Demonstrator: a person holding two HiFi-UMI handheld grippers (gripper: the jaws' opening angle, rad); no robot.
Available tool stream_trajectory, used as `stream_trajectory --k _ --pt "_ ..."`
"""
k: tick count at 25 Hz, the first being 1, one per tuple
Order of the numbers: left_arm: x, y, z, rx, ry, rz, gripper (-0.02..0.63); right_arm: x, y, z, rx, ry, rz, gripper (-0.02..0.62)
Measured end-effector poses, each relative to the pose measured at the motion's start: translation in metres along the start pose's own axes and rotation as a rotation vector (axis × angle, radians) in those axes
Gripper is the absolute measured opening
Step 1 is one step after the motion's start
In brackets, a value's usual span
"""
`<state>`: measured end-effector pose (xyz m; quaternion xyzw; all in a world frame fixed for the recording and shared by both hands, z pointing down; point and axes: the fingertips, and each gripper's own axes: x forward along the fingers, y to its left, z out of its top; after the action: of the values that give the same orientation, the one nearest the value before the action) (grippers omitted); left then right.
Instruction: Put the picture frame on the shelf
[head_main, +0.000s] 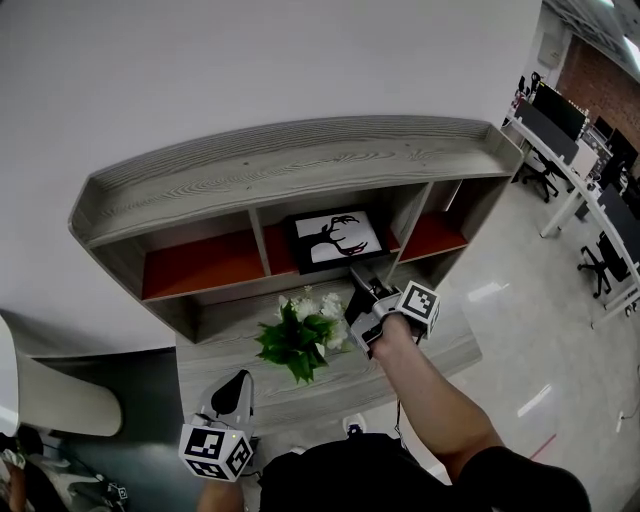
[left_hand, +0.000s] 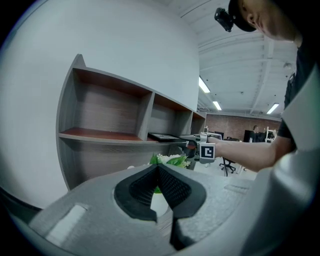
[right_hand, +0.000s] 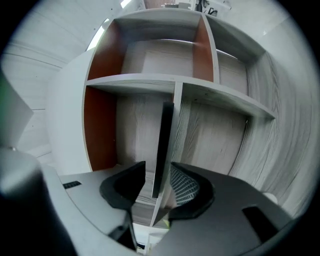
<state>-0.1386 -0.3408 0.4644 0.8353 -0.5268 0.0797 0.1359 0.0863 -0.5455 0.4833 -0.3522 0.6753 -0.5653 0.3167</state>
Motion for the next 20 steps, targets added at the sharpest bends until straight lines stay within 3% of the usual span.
stream_trajectory --k 5,10,20 --pt "-0.004 -0.006 0.0 0.002 -0.005 -0.031 0.009 -0.015 0.01 0.0 -0.026 -0.015 0.036 0.158" --pt "-0.01 -0.012 -0.002 -0.003 -0.009 -0.069 0.009 -0.034 0.032 -0.011 -0.172 0.001 0.044 0.13" --pt "-0.029 -0.024 -0.005 -0.011 -0.012 -0.157 0.009 -0.094 0.07 -0.093 -0.437 0.105 0.148 0.04"
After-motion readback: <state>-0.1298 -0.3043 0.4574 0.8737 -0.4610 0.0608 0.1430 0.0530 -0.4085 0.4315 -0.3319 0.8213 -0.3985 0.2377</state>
